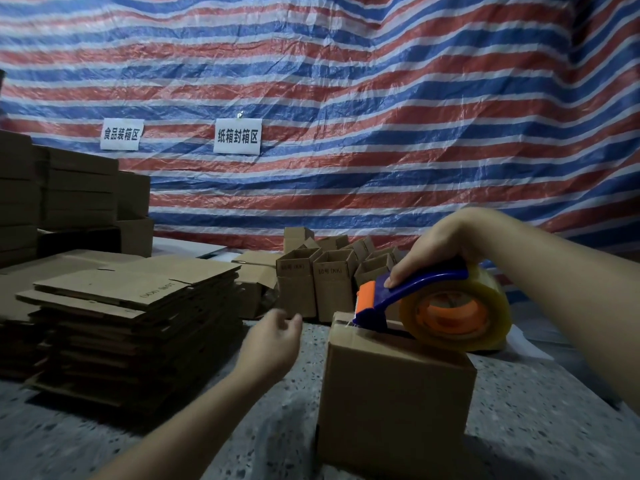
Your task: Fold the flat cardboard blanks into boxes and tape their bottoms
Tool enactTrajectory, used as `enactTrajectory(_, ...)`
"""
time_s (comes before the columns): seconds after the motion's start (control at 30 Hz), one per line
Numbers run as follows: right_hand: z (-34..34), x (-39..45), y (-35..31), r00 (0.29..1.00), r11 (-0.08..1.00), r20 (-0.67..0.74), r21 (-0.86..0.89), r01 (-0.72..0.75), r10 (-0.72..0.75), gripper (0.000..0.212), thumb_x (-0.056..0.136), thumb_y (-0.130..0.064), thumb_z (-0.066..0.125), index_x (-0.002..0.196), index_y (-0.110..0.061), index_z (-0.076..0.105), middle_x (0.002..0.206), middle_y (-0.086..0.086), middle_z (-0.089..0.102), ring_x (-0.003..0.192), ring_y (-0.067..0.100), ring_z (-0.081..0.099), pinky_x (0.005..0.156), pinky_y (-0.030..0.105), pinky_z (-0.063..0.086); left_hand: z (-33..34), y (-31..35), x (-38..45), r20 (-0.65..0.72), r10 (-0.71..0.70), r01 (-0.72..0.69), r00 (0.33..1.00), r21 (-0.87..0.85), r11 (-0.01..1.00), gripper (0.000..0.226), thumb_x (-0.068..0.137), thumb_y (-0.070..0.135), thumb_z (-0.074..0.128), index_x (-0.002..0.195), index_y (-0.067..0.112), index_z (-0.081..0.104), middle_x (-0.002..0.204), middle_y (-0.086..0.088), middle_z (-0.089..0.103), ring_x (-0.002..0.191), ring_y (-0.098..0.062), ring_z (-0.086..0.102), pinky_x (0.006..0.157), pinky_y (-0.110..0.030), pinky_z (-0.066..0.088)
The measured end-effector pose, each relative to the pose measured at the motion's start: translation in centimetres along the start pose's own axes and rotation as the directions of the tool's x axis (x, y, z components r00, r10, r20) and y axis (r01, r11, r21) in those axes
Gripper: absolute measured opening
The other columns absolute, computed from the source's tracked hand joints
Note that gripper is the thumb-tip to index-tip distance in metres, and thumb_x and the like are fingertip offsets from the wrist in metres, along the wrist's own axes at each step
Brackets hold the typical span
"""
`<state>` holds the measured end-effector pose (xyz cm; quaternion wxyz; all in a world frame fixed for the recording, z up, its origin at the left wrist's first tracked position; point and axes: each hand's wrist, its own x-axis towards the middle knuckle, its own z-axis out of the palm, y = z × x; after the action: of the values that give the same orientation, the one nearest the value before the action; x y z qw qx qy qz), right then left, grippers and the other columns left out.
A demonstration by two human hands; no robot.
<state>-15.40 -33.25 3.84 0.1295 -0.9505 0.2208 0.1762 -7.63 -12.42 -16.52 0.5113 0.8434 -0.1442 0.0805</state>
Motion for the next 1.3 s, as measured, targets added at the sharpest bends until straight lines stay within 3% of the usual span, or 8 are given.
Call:
enactTrajectory(0.07,0.0,0.0,0.1,1.000,1.000,-0.005,0.007,0.005,-0.005,0.056,0.077,-0.058,0.076,0.108,-0.012,0.069,0.079,0.005,0.077,0.065,0.017,0.073,0.058,0.025,0.057,-0.5,0.8,-0.2,-0.051,0.217,-0.219,0.975,-0.024,0.975,0.055,0.097,0.053,0.044,0.143,0.022,0.046,0.136,0.001,0.056,0.113,-0.007,0.056,0.094,-0.033,0.052)
enactTrajectory(0.13,0.0,0.1,0.1,1.000,1.000,-0.007,-0.002,0.012,-0.012,0.058,0.076,-0.059,0.076,0.109,-0.012,0.069,0.083,0.006,0.077,0.069,0.017,0.073,0.060,0.025,0.057,-0.7,2.2,-0.7,0.056,0.395,-0.396,0.917,0.003,0.918,0.063,0.093,0.063,0.039,0.146,0.029,0.042,0.145,0.007,0.048,0.128,-0.006,0.046,0.108,-0.037,0.042)
enactTrajectory(0.27,0.0,-0.1,0.0,1.000,1.000,-0.014,-0.001,0.008,-0.008,0.060,0.075,-0.060,0.078,0.111,-0.012,0.070,0.088,0.007,0.077,0.072,0.018,0.073,0.062,0.026,0.058,-0.1,3.9,-1.5,0.321,0.468,-0.548,0.824,0.235,0.803,0.073,0.091,0.073,0.030,0.153,0.034,0.029,0.159,0.012,0.028,0.145,-0.006,0.022,0.116,-0.033,0.019)
enactTrajectory(0.37,0.0,-0.2,-0.1,1.000,1.000,-0.013,-0.008,0.005,-0.005,0.060,0.074,-0.060,0.078,0.110,-0.012,0.070,0.088,0.007,0.077,0.074,0.018,0.072,0.063,0.026,0.058,0.5,3.3,-1.8,0.403,0.435,-0.566,0.805,0.305,0.766,0.073,0.091,0.074,0.027,0.154,0.036,0.023,0.161,0.011,0.026,0.146,-0.007,0.021,0.117,-0.032,0.016)
enactTrajectory(0.57,-0.6,0.0,-0.1,1.000,1.000,0.011,-0.006,-0.013,0.013,0.066,0.069,-0.061,0.081,0.111,-0.011,0.069,0.087,0.008,0.078,0.072,0.020,0.075,0.062,0.028,0.058,0.6,2.9,-1.5,0.379,0.500,-0.627,0.779,0.467,0.623,0.085,0.086,0.081,0.008,0.152,0.033,0.030,0.157,0.011,0.034,0.144,-0.005,0.027,0.114,-0.030,0.010)
enactTrajectory(0.93,-1.8,0.4,4.9,0.997,0.999,0.066,0.031,-0.035,0.033,0.089,0.051,-0.065,0.087,0.117,-0.009,0.066,0.092,0.014,0.077,0.074,0.024,0.075,0.060,0.031,0.058,0.3,2.5,-1.8,0.384,0.495,-0.626,0.779,0.426,0.654,0.074,0.091,0.076,0.019,0.152,0.035,0.030,0.157,0.013,0.034,0.141,-0.007,0.031,0.108,-0.025,0.013)
enactTrajectory(1.17,-1.3,0.8,3.3,0.994,0.995,0.089,-0.080,-0.057,0.064,0.076,0.058,-0.065,0.083,0.113,-0.015,0.067,0.089,0.008,0.078,0.076,0.021,0.076,0.063,0.030,0.059,0.0,4.9,-1.3,0.469,0.469,-0.663,0.749,0.533,0.526,0.081,0.089,0.069,0.012,0.158,0.028,0.002,0.162,0.003,0.026,0.150,-0.011,0.013,0.118,-0.033,-0.002)
enactTrajectory(1.3,-1.0,0.8,2.2,0.995,0.992,0.082,-0.121,-0.048,0.058,0.062,0.075,-0.062,0.077,0.114,-0.015,0.067,0.086,0.006,0.077,0.072,0.018,0.074,0.065,0.028,0.060,2.3,6.2,-2.4,0.468,0.499,-0.683,0.730,0.518,0.515,0.085,0.091,0.075,0.014,0.157,0.022,0.009,0.165,-0.001,0.014,0.151,-0.014,0.009,0.115,-0.029,-0.004)
